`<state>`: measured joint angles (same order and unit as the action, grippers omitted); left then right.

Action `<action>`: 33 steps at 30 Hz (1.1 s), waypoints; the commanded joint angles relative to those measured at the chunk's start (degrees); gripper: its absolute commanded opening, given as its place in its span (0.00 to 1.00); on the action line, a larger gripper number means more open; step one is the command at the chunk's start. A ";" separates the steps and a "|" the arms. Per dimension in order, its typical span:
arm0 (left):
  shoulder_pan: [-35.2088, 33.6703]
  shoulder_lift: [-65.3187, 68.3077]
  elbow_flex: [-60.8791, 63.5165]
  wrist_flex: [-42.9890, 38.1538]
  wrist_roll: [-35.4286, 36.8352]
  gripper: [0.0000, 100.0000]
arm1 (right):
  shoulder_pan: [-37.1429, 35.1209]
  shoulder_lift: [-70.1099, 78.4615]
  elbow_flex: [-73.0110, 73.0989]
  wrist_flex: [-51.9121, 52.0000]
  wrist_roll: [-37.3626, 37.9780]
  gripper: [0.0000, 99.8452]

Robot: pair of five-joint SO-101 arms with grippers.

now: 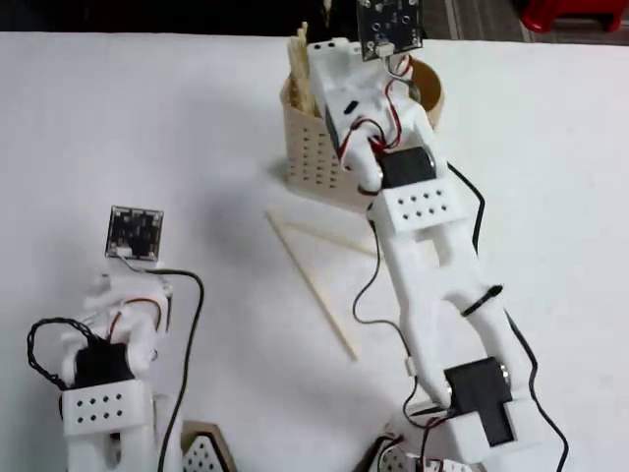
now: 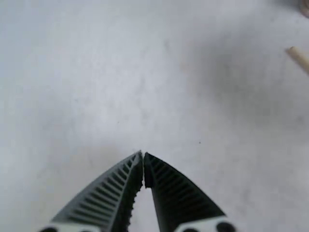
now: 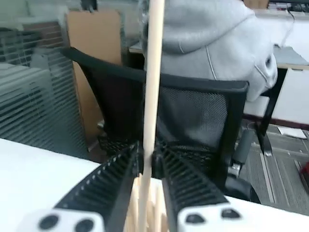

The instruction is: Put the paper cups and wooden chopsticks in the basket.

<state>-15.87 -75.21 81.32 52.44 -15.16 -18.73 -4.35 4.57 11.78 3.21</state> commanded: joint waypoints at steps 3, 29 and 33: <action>-0.66 -0.92 -0.18 -1.32 -0.44 0.03 | 1.01 -1.71 -1.93 4.97 -0.35 0.19; -0.66 -0.92 -0.18 -1.32 -0.44 0.03 | -5.32 -11.21 19.87 62.46 43.52 0.10; -0.66 -0.92 0.18 -1.58 -0.44 0.03 | -4.44 -4.09 19.78 61.58 49.58 0.10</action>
<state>-15.96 -75.21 81.32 52.44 -15.16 -23.82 -12.97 24.70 73.93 47.25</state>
